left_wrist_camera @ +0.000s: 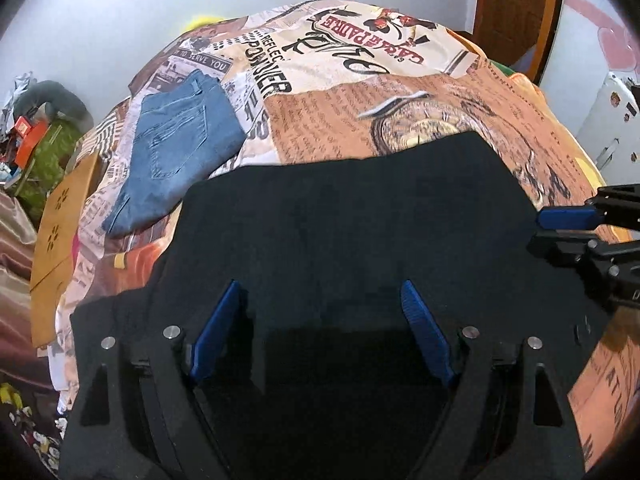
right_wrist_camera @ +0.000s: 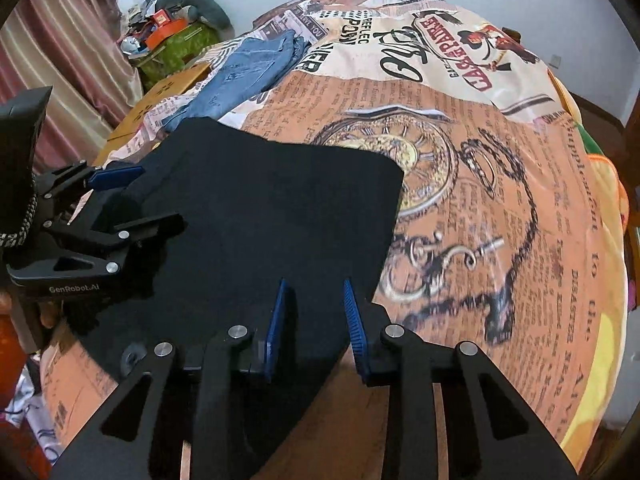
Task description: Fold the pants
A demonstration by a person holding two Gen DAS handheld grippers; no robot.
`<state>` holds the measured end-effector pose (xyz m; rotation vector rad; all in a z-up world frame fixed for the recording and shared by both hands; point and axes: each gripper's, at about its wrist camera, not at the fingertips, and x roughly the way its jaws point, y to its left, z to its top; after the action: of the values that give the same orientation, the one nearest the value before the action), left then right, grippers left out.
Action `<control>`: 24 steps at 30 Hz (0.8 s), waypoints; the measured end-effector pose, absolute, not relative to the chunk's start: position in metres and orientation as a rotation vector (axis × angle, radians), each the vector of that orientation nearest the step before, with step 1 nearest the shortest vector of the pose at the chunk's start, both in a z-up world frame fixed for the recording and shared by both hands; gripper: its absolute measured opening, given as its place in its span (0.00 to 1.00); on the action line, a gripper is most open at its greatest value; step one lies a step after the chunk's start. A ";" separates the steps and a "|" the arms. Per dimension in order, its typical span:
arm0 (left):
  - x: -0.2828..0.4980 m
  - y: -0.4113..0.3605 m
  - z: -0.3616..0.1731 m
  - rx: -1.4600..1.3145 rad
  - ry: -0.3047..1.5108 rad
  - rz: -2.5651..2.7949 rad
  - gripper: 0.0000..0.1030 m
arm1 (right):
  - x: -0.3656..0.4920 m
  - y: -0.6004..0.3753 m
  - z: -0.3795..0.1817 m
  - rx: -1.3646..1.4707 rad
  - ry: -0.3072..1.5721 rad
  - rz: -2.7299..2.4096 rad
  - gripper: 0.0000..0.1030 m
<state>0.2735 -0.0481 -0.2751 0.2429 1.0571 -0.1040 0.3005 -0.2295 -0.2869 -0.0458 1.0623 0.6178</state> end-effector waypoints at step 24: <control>0.199 0.037 -0.221 0.136 0.966 0.139 0.87 | 0.254 -0.228 -0.231 -0.037 0.930 0.570 0.29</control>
<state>0.1987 0.0374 -0.2208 0.1361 0.9659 0.1393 0.2544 -0.2281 -0.2307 -0.0371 0.9302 0.5704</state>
